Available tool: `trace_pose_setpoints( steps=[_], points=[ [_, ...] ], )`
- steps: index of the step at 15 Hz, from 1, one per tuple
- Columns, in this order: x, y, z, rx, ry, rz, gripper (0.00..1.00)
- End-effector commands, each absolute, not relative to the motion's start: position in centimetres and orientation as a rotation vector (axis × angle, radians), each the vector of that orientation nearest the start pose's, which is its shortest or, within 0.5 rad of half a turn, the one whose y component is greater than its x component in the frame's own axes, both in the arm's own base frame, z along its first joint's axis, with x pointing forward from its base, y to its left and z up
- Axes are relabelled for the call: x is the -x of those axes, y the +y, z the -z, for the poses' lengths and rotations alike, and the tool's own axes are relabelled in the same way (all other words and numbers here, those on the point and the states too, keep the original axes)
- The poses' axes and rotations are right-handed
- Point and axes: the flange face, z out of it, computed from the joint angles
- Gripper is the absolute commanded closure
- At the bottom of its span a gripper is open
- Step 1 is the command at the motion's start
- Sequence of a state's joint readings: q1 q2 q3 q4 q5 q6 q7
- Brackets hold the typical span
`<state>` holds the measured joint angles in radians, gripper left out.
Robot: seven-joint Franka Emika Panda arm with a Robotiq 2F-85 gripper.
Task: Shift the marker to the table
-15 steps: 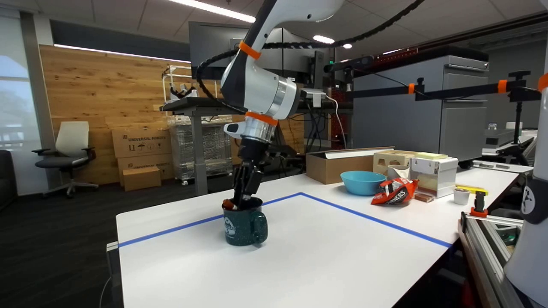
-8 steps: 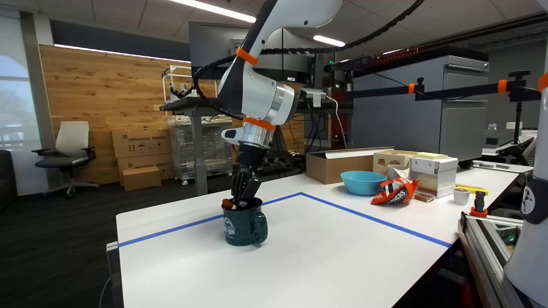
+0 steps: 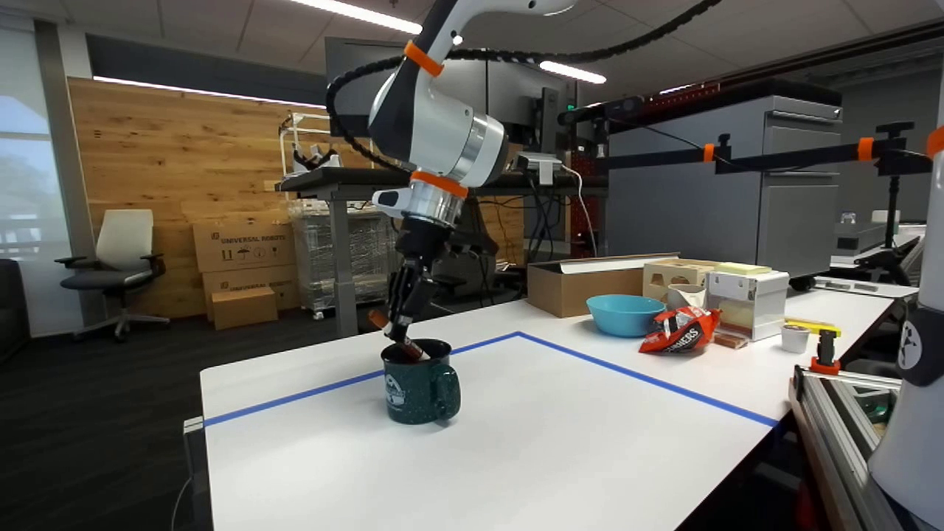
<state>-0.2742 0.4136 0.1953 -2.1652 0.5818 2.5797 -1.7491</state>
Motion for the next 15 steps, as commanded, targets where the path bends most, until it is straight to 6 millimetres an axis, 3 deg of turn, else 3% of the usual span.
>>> trace_pose_setpoints(
  steps=[1,4,8,12,15],
  points=[
    [-53.9,-4.1,-24.4,2.400,-1.595,0.449,0.95],
    [-51.8,-2.5,-26.6,2.413,-1.610,0.425,0.95],
    [-48.2,1.3,-28.3,2.415,-1.624,0.380,0.95],
    [-44.8,5.6,-27.9,2.386,-1.661,0.343,0.95],
    [-43.6,7.6,-25.8,2.357,-1.745,0.347,0.95]
  ],
)
